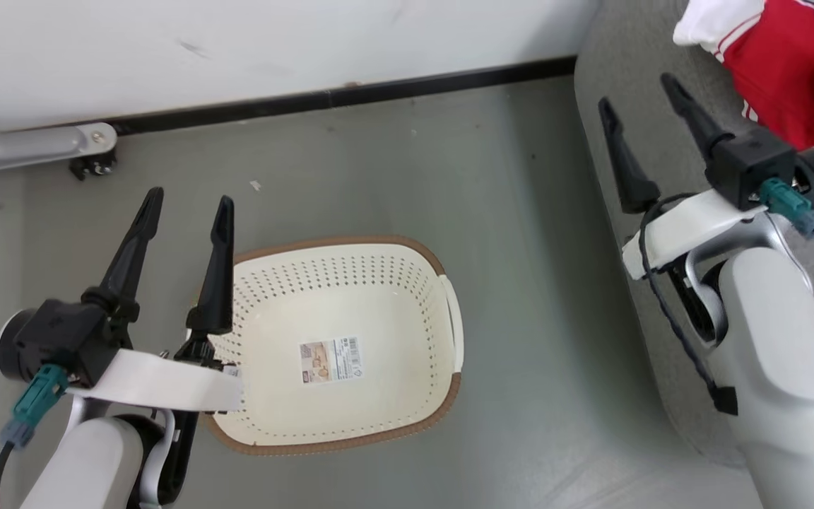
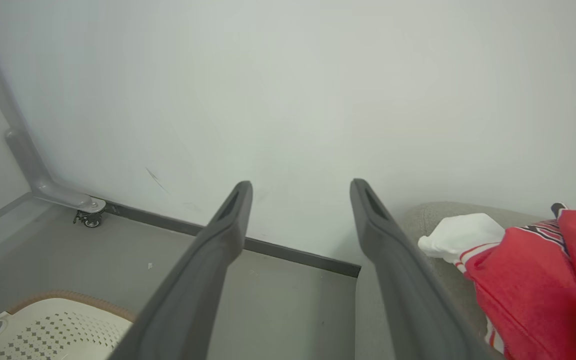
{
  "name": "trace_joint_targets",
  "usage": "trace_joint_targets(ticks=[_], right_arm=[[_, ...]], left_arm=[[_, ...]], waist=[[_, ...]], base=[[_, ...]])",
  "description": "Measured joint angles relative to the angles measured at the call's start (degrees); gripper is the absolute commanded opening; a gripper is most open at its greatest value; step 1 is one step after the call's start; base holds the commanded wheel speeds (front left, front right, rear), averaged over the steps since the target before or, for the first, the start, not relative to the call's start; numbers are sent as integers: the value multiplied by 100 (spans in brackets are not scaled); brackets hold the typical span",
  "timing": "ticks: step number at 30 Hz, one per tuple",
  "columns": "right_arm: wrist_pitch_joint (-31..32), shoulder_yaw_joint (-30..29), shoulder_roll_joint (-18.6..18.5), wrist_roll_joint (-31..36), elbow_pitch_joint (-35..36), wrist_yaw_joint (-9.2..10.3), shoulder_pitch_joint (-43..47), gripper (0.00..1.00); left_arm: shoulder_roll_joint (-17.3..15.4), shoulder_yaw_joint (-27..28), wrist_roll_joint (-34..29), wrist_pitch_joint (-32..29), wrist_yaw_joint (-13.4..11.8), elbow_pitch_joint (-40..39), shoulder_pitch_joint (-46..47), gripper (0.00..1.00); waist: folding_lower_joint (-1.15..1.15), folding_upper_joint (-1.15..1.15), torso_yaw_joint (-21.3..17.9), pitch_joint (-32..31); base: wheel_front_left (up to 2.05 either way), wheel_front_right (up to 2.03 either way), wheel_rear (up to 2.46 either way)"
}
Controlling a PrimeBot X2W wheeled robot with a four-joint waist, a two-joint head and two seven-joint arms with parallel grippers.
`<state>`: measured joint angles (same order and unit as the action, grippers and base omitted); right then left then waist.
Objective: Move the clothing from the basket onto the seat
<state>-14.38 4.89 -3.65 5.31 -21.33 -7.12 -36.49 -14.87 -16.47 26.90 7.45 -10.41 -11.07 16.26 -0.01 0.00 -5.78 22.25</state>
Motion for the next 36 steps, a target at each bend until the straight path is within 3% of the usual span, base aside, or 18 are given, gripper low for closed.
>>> trace_joint_targets(ticks=[12,23,36], right_arm=[[-9,268,-168,-227,859,0,539,100],[-9,-68,-377,-285,1313,0,1449,100],[-9,-386,-349,-445,1669,0,2275,100]], left_arm=[[5,62,35,525,102,192,-387,100],[-83,86,34,614,209,587,-998,100],[-120,154,33,677,448,792,-1356,100]], waist=[[0,0,350,-595],[0,0,576,-1145],[0,0,735,-1655]], base=[[0,0,0],[0,0,0],[0,0,0]])
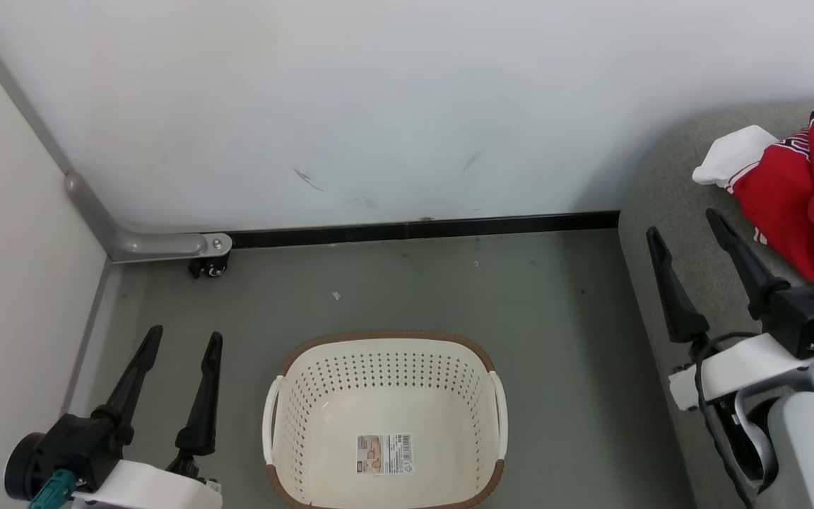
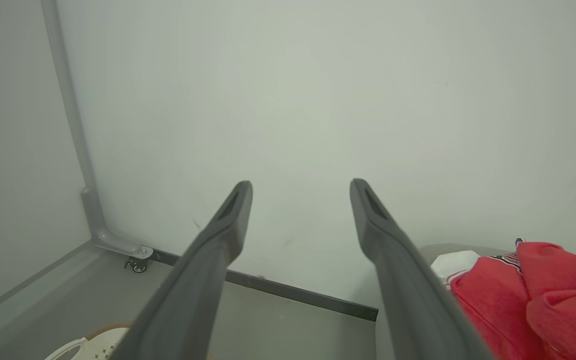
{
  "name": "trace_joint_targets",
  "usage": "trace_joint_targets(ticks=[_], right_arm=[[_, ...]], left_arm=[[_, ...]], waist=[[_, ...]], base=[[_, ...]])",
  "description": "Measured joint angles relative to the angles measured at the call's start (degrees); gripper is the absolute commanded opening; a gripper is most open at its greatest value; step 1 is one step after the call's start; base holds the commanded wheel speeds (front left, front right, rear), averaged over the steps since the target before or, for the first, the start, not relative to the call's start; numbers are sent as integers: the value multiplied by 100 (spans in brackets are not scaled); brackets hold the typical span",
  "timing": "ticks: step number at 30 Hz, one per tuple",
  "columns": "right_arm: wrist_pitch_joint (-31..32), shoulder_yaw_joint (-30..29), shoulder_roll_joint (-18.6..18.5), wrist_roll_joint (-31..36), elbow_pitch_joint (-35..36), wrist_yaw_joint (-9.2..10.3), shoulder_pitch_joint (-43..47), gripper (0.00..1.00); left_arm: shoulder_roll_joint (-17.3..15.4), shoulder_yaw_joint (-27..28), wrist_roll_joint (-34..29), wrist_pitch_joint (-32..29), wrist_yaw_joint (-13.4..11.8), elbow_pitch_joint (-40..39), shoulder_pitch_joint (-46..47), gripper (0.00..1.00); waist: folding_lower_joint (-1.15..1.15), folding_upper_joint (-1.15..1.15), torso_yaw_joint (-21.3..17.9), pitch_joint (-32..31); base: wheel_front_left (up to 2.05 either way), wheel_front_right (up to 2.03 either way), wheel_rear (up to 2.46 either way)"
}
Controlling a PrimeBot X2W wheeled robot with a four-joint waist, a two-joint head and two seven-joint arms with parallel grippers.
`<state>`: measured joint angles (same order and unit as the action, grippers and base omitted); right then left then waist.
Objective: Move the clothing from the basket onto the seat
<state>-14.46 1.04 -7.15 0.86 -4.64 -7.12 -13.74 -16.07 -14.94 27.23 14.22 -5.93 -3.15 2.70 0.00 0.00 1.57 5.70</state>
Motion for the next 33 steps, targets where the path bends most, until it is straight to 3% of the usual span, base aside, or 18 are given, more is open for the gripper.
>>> trace_joint_targets(ticks=[33], right_arm=[[0,-208,111,-89,402,0,1168,100]], left_arm=[[147,320,-63,7,309,388,-466,100]], waist=[[0,0,99,-780]], base=[[0,0,0]])
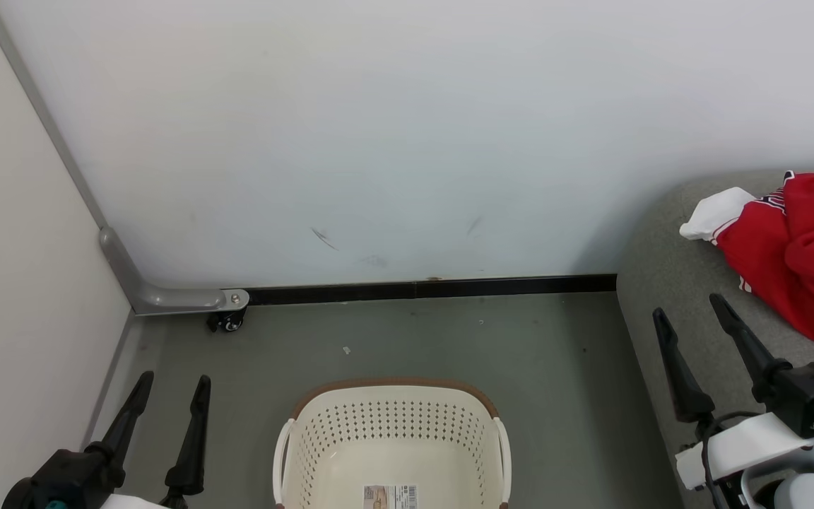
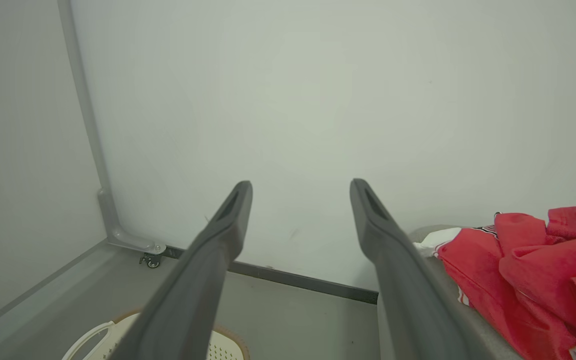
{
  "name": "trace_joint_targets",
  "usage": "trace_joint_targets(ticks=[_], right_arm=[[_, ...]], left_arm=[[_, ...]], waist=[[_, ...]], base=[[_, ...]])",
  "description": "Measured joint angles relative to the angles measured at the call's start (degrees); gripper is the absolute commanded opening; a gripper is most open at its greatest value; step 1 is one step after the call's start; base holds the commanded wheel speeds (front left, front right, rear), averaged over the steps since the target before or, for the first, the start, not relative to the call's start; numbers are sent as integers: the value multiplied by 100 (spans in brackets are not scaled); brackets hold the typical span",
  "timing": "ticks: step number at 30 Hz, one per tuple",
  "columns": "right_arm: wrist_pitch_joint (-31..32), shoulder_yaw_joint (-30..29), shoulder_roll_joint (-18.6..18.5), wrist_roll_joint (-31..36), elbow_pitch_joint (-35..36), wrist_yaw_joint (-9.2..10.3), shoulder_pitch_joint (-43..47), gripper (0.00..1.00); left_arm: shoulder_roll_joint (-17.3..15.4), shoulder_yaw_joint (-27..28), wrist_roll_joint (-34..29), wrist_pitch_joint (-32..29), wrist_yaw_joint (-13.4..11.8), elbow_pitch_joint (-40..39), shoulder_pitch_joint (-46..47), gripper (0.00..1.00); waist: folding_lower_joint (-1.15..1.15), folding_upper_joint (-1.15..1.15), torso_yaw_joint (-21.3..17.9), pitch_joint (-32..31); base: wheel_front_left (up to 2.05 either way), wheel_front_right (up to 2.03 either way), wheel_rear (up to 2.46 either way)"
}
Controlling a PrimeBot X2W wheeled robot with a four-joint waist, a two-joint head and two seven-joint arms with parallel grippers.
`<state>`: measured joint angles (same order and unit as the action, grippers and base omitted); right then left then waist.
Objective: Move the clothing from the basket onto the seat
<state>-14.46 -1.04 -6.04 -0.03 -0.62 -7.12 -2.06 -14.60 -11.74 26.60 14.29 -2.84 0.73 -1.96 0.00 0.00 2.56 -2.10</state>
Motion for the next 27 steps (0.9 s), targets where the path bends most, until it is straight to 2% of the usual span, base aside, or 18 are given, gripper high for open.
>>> trace_joint_targets(ticks=[9,10,17,27], right_arm=[[0,40,15,-8,51,0,91,100],[0,46,15,-9,53,0,98,0],[29,103,188,-8,-349,7,413,0],[93,13,199,-467,-493,7,410,0]], left_arm=[[45,108,-104,0,23,4,-38,100],[54,125,-112,0,23,-1,-45,0],[360,-26,-93,-11,21,358,-297,0],[390,22,368,-118,68,403,-317,0]], waist=[[0,0,-8,-97],[0,0,-9,-103],[0,0,-9,-106],[0,0,-8,-98]], base=[[0,0,0],[0,0,0],[0,0,0],[0,0,0]])
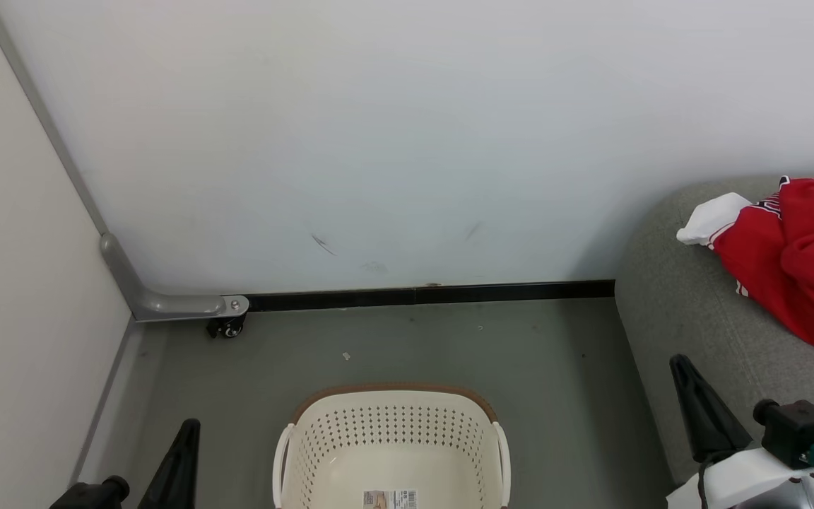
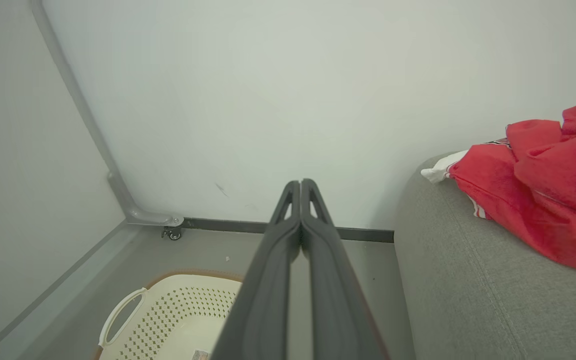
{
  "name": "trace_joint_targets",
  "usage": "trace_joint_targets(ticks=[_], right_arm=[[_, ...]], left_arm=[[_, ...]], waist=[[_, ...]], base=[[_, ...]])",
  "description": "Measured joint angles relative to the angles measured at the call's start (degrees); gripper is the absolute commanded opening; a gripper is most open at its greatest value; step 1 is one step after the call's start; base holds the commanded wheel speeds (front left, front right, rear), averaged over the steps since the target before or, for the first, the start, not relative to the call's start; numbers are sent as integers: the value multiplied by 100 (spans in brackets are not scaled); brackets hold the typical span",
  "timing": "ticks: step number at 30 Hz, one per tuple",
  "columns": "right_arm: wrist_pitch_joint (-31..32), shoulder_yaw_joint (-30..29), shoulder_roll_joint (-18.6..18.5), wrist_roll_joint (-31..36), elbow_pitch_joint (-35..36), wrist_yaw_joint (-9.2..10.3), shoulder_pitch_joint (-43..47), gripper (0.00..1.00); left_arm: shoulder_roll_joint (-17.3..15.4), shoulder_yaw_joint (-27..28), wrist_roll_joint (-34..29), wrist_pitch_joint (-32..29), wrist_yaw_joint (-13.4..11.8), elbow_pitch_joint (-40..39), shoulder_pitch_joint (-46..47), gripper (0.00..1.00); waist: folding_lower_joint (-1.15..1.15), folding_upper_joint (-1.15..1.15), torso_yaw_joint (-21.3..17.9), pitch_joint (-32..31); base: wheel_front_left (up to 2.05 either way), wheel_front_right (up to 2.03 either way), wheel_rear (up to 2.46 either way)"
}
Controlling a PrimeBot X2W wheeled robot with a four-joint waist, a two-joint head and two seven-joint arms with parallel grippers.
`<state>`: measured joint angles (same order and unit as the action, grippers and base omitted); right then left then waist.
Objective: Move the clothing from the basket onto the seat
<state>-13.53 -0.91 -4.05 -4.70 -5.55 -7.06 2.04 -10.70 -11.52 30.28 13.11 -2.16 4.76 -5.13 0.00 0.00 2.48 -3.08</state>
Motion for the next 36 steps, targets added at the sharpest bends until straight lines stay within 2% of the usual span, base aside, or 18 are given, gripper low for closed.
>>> trace_joint_targets(ticks=[14,36], right_arm=[[355,-194,23,-1260,-240,0,-164,0],[770,-288,55,-2896,-356,0,-231,0]], left_arm=[[124,185,811,-221,88,87,8,0],[234,465,2039,-584,282,220,120,0]], waist=[[-7,0,-29,36],[-89,0,-97,40]], base=[[0,0,0],[0,0,0]])
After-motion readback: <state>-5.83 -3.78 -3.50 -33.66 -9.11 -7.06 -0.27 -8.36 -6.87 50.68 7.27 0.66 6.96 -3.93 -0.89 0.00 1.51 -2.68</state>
